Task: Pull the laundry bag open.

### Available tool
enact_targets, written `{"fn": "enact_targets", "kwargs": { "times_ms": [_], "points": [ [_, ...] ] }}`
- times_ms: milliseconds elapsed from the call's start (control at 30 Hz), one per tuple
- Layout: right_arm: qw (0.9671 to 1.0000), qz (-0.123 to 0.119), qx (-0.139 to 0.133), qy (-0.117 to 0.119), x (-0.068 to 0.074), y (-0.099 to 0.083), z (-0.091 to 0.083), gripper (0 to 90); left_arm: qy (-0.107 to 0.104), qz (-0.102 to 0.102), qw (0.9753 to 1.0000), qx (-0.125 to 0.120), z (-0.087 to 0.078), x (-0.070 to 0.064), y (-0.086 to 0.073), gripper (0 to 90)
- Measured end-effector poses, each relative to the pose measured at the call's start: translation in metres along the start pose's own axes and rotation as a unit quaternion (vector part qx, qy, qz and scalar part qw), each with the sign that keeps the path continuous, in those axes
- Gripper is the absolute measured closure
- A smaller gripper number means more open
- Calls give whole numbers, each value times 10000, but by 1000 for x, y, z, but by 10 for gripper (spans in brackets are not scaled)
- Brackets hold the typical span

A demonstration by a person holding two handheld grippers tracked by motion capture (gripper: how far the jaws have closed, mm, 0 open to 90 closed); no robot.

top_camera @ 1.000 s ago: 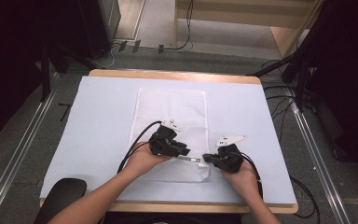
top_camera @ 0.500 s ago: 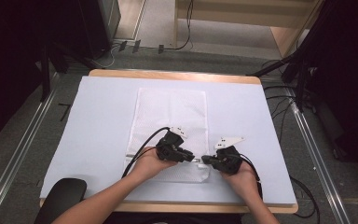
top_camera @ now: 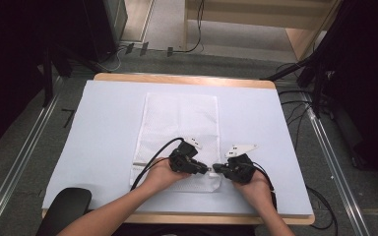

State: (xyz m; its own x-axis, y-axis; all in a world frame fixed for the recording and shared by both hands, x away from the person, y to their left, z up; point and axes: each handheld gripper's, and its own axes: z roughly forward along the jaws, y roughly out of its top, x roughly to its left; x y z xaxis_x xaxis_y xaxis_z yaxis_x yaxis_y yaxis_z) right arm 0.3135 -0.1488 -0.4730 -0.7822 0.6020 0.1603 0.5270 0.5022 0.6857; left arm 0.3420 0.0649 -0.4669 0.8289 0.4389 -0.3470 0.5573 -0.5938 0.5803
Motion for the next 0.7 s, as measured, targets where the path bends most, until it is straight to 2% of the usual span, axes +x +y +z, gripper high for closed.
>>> {"fn": "enact_targets", "kwargs": {
  "times_ms": [67,167,367,567,633,700],
  "points": [
    [10000,-1,-2,-9,0,0,0,900,7,-9,10000,-8,0,0,0,837],
    [10000,-15,-10,2,0,0,0,900,-95,-147,9998,-9,0,2,0,871],
    [10000,-18,5,-11,1,0,0,900,-172,-243,9996,18,0,5,2,876],
    [10000,-34,-33,42,0,-1,0,900,-337,-447,9984,34,-1,10,2,880],
    [9999,-96,-52,43,0,-2,0,900,-426,-521,9977,26,-2,12,2,881],
    [9998,-167,-58,43,0,-2,0,900,-450,-502,9977,50,-4,12,3,881]
  ]
}}
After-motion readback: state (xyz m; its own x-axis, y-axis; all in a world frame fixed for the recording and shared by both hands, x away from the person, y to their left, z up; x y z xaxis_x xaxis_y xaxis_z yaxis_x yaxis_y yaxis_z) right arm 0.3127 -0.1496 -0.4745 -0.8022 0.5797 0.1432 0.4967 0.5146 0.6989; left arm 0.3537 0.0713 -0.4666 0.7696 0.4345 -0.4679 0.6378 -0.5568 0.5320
